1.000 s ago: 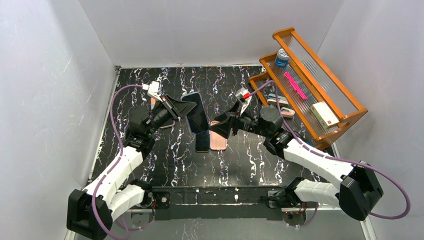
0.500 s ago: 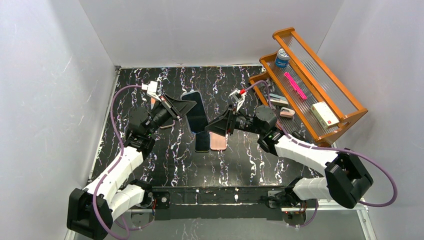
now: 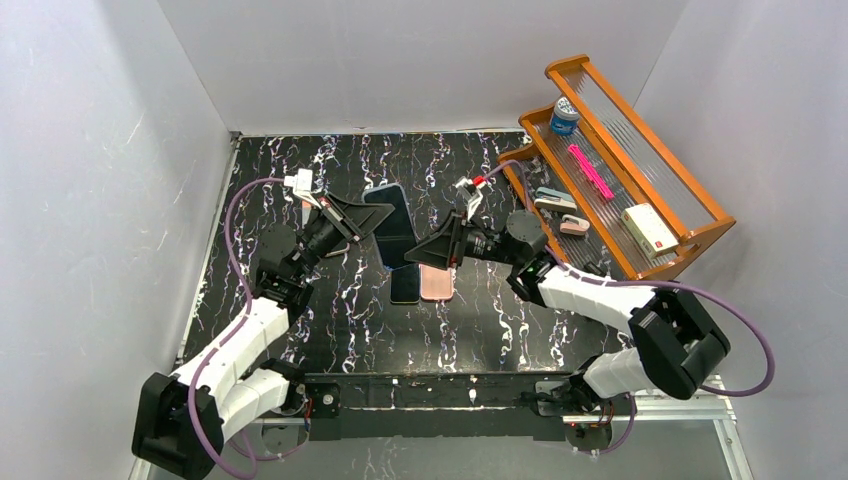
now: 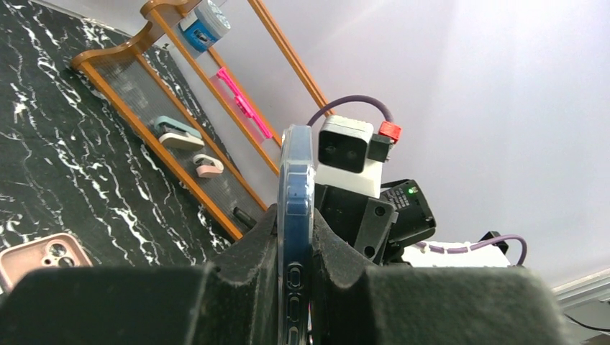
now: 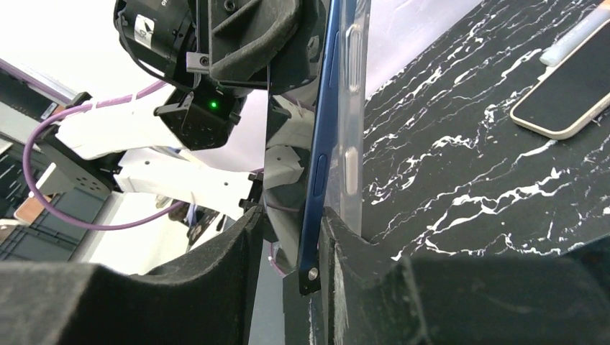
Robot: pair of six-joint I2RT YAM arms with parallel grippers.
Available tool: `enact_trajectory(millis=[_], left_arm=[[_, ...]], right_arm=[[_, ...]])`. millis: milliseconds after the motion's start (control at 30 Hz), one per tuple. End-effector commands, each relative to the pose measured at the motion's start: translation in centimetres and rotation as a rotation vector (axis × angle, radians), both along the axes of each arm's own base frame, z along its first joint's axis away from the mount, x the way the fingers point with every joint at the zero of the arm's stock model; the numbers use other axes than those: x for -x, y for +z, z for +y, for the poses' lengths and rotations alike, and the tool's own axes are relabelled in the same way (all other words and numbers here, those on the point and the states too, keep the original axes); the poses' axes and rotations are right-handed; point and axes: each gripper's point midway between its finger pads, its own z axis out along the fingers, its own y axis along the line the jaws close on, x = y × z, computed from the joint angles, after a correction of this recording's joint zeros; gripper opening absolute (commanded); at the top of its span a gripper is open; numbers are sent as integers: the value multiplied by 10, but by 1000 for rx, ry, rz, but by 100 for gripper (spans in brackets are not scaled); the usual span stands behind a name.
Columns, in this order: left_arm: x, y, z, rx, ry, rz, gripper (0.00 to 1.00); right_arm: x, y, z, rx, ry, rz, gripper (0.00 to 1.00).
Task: Take the phone out of the phone case
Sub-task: Remove the phone case from the phone.
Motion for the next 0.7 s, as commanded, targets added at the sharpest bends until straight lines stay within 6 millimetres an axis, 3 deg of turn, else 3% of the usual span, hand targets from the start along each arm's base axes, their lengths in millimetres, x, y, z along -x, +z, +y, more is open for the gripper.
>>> enact_trajectory(millis=[0, 233, 400, 467, 667], left_arm=[[26, 34, -14, 87, -65, -109, 0], [41, 31, -33, 63, -130, -132, 0], [44, 27, -31, 37, -118, -165, 0], [42, 26, -28, 10, -93, -180, 5], [32, 22, -23, -66, -40, -185, 6]], right_arm=[[2, 51, 8, -130, 43, -113, 40], [-11, 66, 15, -150, 39, -135, 32], [-14, 68, 11, -177, 59, -114, 10], [-14, 67, 7, -186, 72, -94, 2], [-16, 64, -1, -178, 57, -98, 1]])
